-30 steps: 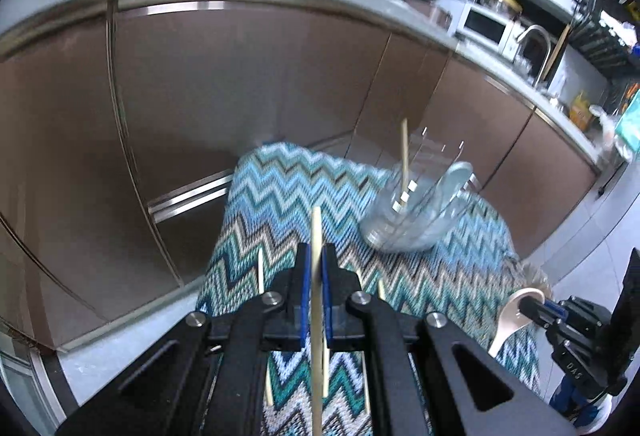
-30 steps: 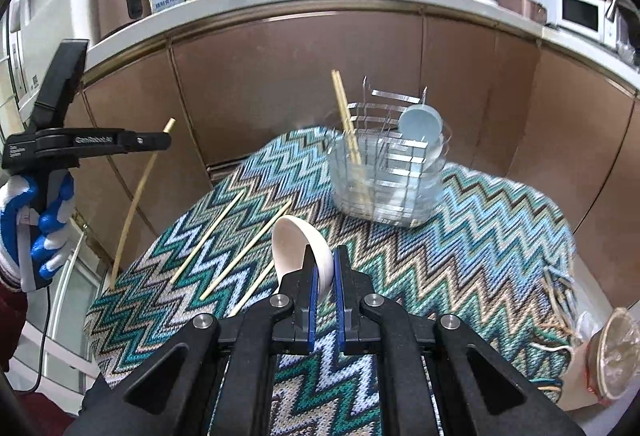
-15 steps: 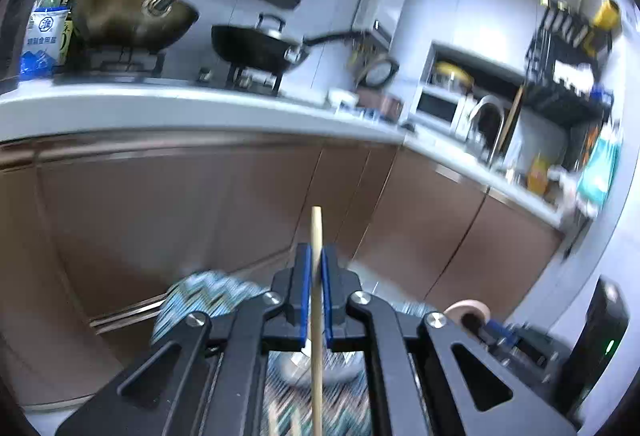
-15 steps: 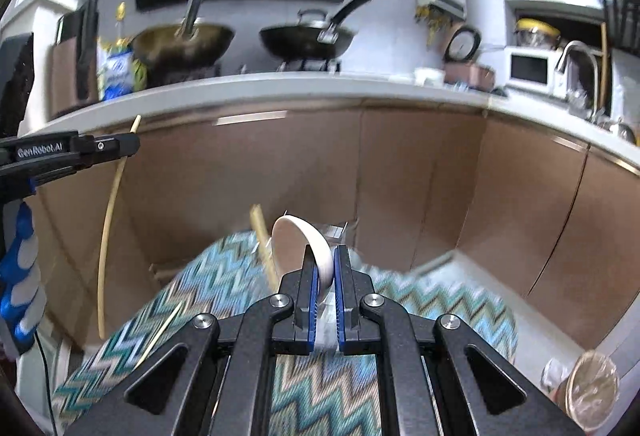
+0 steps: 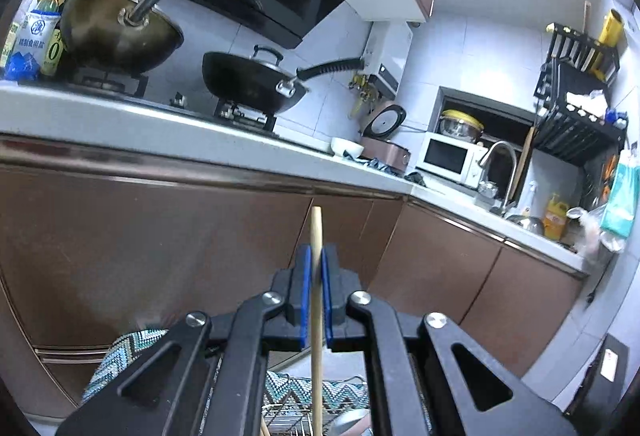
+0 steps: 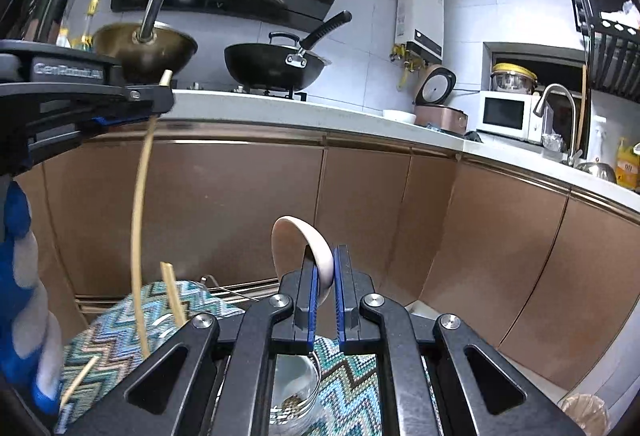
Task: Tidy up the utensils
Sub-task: 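Carry the chopstick and spoon with both tools above the caddy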
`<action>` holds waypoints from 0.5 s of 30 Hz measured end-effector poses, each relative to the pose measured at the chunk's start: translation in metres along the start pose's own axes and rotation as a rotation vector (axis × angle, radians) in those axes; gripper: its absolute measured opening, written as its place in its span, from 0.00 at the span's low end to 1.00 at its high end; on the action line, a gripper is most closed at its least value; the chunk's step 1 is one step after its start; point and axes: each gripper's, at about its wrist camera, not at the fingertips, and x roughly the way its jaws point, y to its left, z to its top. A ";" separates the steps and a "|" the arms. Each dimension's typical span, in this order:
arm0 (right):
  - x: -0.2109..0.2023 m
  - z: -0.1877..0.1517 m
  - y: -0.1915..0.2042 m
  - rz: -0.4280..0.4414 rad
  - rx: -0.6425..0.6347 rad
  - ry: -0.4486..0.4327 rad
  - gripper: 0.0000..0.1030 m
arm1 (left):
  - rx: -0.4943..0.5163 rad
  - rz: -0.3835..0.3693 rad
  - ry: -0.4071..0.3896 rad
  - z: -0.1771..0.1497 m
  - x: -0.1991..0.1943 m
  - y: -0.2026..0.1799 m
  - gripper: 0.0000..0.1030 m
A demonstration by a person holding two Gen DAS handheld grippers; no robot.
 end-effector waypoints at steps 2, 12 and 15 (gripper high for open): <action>0.005 -0.006 0.002 0.002 0.004 0.000 0.07 | 0.009 0.021 -0.008 -0.011 0.008 0.002 0.05; 0.005 -0.026 0.004 0.010 0.010 -0.004 0.07 | 0.011 0.077 0.038 -0.057 0.029 0.021 0.05; 0.003 -0.031 0.004 0.018 0.015 0.014 0.08 | 0.016 0.083 0.047 -0.062 0.026 0.024 0.05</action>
